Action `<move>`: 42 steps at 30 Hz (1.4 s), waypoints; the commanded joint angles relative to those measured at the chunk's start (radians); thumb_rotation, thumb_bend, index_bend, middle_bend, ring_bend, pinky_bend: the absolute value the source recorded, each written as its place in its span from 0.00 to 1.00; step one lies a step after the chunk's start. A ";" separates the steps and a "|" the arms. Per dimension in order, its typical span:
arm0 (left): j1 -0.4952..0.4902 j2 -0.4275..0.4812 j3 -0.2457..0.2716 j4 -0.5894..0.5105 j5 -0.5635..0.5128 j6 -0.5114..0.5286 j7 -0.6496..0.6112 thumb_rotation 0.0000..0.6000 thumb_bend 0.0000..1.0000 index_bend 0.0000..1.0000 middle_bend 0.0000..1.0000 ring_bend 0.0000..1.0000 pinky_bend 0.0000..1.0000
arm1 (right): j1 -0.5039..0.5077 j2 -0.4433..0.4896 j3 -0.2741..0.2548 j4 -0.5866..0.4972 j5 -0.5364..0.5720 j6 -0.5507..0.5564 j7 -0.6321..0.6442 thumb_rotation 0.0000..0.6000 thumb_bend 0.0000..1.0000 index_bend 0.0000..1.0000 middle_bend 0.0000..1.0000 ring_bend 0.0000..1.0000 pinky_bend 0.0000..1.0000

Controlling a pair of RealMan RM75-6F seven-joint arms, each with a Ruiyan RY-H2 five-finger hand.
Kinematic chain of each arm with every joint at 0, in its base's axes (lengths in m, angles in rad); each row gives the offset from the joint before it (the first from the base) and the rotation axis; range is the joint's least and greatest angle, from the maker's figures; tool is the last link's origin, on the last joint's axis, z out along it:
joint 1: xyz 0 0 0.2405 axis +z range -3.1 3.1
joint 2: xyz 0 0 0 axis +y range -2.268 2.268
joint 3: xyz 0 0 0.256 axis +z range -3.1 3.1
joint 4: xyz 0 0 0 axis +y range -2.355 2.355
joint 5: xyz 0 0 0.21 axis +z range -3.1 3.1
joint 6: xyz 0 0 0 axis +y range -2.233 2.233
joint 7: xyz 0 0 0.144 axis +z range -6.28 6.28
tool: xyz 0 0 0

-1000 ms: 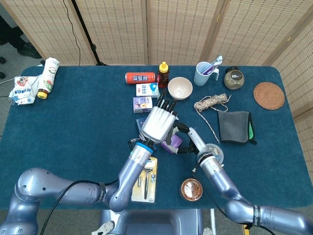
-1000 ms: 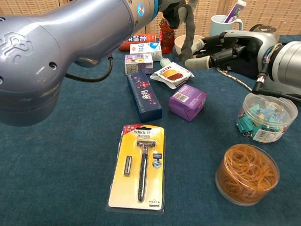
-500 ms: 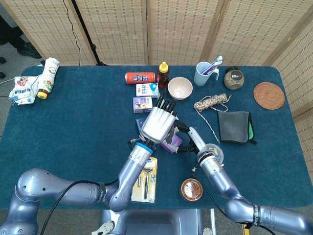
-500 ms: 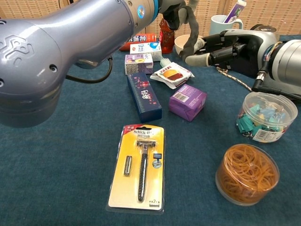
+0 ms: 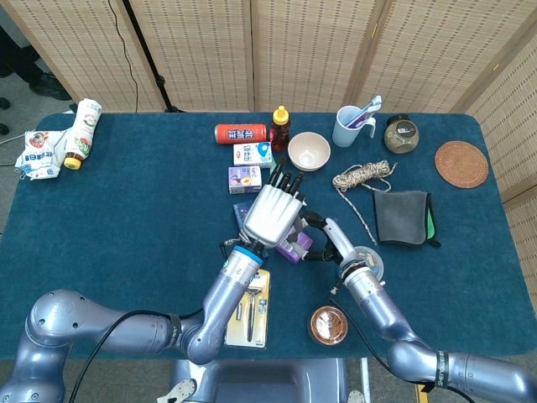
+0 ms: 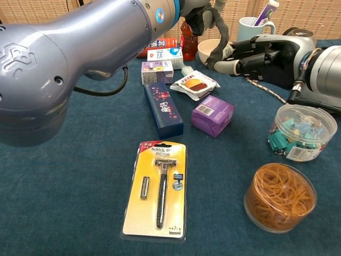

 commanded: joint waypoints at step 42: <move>0.033 0.101 -0.050 -0.053 0.012 -0.001 -0.033 1.00 0.60 0.62 0.21 0.17 0.03 | 0.002 0.022 -0.046 -0.001 -0.030 -0.035 -0.035 1.00 0.74 0.61 0.35 0.12 0.00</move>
